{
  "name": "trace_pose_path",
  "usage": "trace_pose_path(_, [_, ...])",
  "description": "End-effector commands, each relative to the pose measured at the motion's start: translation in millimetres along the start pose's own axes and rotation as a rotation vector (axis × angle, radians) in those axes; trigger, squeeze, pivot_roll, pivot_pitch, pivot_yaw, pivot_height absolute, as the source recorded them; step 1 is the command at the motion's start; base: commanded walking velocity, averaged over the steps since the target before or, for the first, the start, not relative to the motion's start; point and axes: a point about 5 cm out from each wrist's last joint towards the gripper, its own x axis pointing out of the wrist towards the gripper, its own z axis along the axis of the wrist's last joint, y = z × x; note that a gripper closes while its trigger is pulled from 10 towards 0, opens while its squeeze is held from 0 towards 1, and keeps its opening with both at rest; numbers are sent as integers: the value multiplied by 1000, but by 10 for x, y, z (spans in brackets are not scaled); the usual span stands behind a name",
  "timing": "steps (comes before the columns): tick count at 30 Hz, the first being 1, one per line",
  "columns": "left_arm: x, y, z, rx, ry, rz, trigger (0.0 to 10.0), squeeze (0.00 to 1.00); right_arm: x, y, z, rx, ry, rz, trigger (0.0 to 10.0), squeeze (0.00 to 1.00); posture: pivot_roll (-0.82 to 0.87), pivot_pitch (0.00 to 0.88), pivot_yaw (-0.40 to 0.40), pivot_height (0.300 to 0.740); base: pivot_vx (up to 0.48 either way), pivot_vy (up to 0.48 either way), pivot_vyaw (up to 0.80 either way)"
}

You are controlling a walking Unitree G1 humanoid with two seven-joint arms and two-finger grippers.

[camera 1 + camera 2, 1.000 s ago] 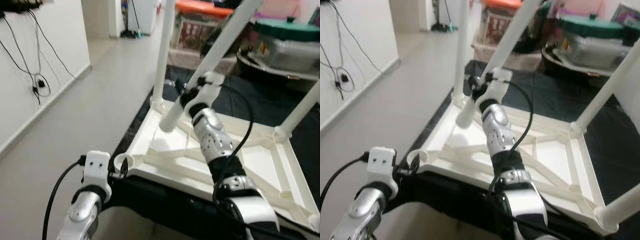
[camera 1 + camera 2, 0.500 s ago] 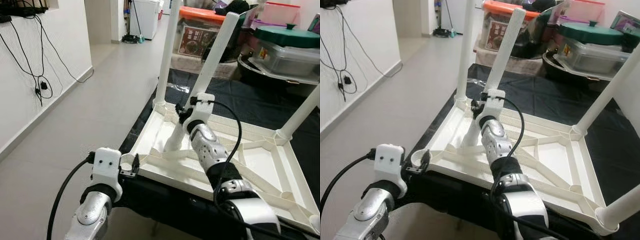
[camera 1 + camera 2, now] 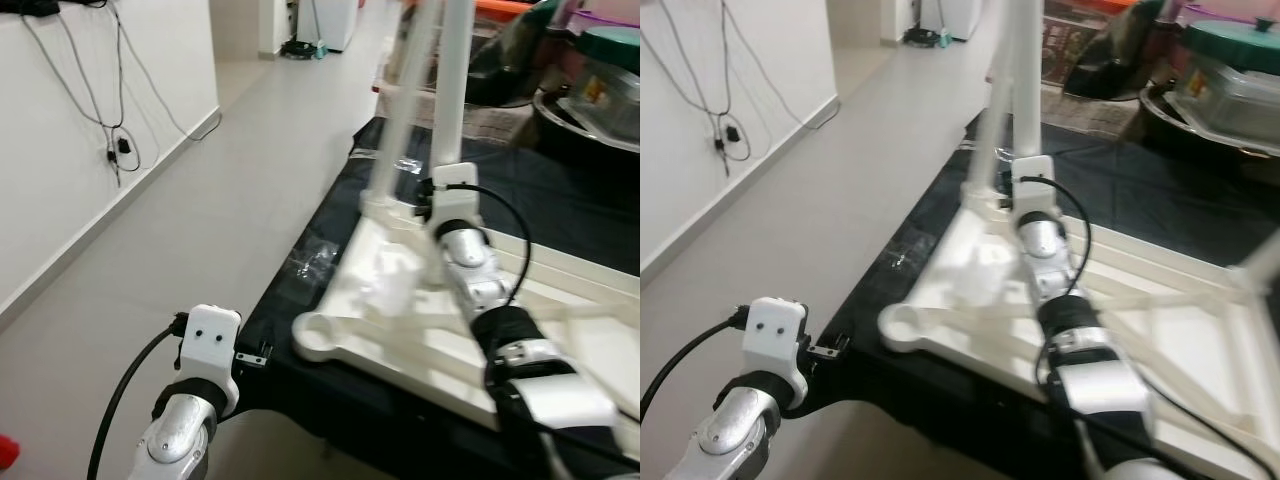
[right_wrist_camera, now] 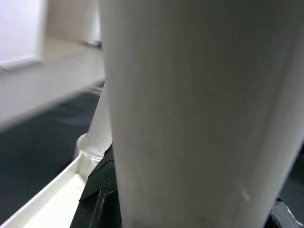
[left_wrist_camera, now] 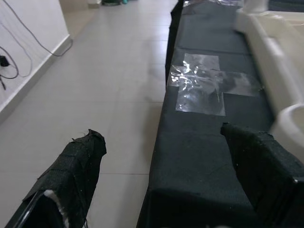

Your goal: Building children table

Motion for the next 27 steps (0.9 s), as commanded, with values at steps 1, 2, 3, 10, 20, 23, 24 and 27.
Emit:
trace_pose_path(1, [-3,-11,-19,5,22,-5,10000,0,13,-215,-70,-70,19,-89,10000,0,170,154,-118,740,0,0,0])
trace_pose_path(2, [-3,-11,-19,5,22,-5,10000,0,13,-215,-70,-70,19,-89,10000,0,170,154,-118,740,0,0,0])
trace_pose_path(3, [-3,-17,-13,4,24,-4,10000,0,21,-196,-51,24,19,-82,10000,0,170,154,-118,740,0,0,0])
trace_pose_path(10, [-28,-40,-25,6,33,-6,10000,0,4,307,310,754,-83,219,10000,0,181,148,-118,740,0,0,0])
trace_pose_path(20, [-109,-141,-95,-12,66,-73,10000,0,18,351,693,894,-255,459,10000,0,179,146,-115,740,0,0,0])
trace_pose_path(23, [-179,-218,-141,-19,87,-113,10000,0,29,364,808,795,-305,525,10000,0,175,148,-115,740,0,0,0])
trace_pose_path(24, [-195,-233,-157,-19,94,-119,10000,0,30,402,796,705,-295,521,10000,0,179,145,-118,740,0,0,0])
trace_pose_path(27, [-195,-232,-162,-18,96,-117,10000,0,36,446,684,588,-232,484,10000,0,179,144,-119,740,0,0,0])
